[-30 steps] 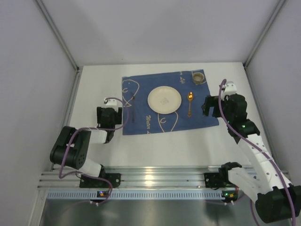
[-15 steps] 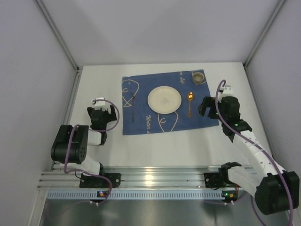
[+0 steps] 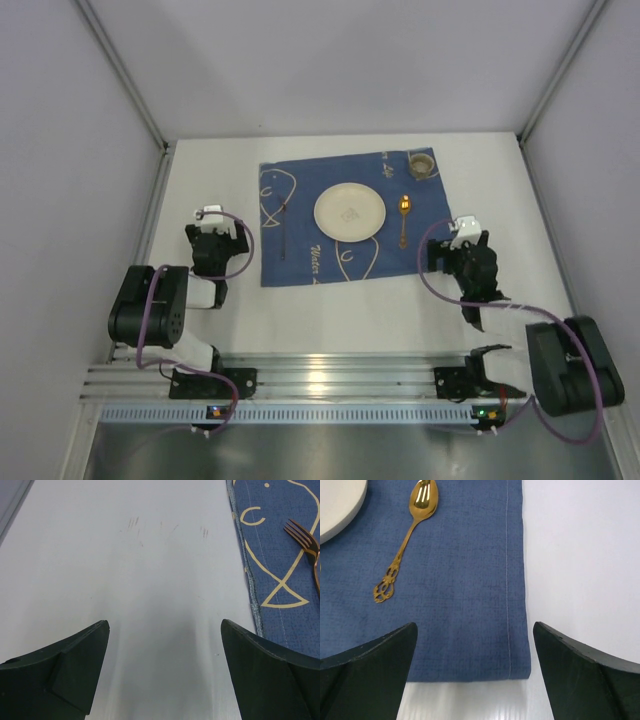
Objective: Set the dinner table for one person
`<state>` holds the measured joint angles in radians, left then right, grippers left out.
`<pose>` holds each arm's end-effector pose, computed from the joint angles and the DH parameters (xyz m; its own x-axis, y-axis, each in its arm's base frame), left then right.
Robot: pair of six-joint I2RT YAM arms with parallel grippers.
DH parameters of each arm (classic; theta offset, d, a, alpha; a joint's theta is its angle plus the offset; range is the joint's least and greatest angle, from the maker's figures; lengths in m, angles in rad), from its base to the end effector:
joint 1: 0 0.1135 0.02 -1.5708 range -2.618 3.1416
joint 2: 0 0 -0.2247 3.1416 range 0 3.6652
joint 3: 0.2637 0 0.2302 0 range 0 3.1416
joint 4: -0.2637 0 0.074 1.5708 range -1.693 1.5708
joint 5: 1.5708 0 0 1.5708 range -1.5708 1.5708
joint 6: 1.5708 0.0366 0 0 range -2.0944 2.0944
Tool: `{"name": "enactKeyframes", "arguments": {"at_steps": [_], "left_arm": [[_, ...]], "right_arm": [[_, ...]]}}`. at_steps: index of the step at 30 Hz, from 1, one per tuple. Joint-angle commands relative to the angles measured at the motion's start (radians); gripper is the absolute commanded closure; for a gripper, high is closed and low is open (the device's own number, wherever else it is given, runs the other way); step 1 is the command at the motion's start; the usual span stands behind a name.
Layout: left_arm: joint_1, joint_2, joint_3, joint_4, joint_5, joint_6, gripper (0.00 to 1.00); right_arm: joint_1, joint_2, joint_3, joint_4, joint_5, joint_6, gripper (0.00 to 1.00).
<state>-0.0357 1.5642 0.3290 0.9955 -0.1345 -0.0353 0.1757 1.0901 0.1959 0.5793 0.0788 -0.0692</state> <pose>0.2555 -0.0042 0.1219 -0.2338 -0.0266 -0.9719 -0.1031 0.9947 -0.0025 0.2044 0.0334 0.1428 -0.2973 -0.1228 -0.9469 -0.1214 0.9885 -0.0901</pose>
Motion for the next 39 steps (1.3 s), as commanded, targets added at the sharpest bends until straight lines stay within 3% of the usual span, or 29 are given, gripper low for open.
{"name": "enactKeyframes", "arguments": {"at_steps": [1, 3, 5, 7, 8, 39], "left_arm": [[0.002, 0.005, -0.008, 0.089, 0.018, -0.008, 0.01], [0.002, 0.007, -0.010, 0.091, 0.018, -0.008, 0.01], [0.002, 0.005, -0.008, 0.091, 0.019, -0.009, 0.02], [0.002, 0.005, -0.008, 0.091, 0.018, -0.008, 0.02], [0.002, 0.005, -0.010, 0.091, 0.021, -0.008, 0.01], [0.002, 0.005, -0.008, 0.091, 0.019, -0.008, 0.02]], "right_arm": [[-0.062, 0.163, -0.006, 0.518, -0.106, -0.072, 0.00], [-0.126, 0.271, 0.042, 0.543, -0.155, -0.041, 0.00], [-0.168, 0.358, 0.019, 0.690, -0.175, 0.008, 0.00], [-0.166, 0.344, 0.066, 0.551, -0.090, 0.040, 0.00], [-0.168, 0.359, 0.053, 0.609, -0.088, 0.045, 0.00], [-0.168, 0.360, 0.059, 0.580, -0.082, 0.045, 0.00]]}}
